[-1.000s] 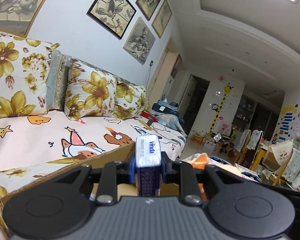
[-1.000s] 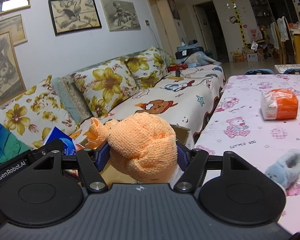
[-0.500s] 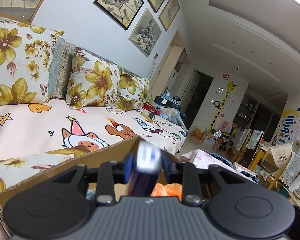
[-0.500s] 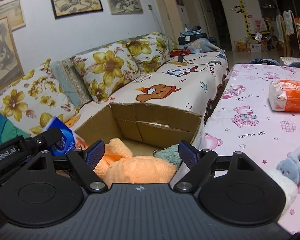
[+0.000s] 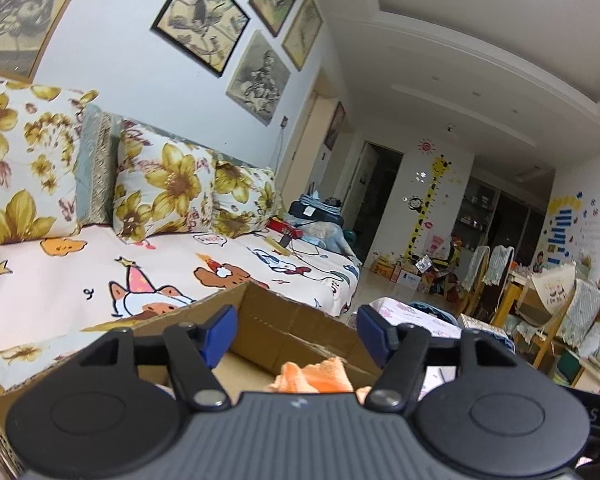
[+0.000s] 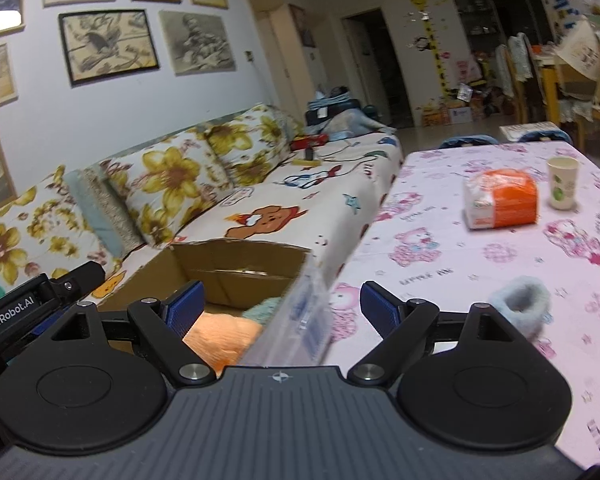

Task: Organize soft objects
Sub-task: 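Open both grippers over the cardboard box to drop the items, then move both tools back over the remaining items on the table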

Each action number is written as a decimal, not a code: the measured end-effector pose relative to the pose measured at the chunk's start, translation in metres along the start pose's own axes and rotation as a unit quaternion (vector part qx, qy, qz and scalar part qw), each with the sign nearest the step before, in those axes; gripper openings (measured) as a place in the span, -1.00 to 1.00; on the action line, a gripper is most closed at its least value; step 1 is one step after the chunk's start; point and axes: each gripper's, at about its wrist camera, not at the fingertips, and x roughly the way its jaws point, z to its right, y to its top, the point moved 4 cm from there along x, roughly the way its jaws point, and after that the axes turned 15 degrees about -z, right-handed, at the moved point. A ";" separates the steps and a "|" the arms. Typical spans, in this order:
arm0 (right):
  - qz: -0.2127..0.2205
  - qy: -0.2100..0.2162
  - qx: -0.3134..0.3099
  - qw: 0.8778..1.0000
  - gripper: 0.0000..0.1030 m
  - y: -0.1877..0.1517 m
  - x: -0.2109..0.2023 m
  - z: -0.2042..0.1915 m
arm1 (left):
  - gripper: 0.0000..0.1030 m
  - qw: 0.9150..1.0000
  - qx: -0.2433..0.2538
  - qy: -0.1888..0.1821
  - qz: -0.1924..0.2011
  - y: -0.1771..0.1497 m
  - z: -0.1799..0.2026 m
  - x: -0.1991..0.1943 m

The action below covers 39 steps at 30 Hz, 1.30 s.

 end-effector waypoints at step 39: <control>0.004 -0.057 0.037 0.998 1.00 -0.031 -0.018 0.031 | 0.80 0.982 0.179 -0.055 0.009 -0.044 0.089 -0.019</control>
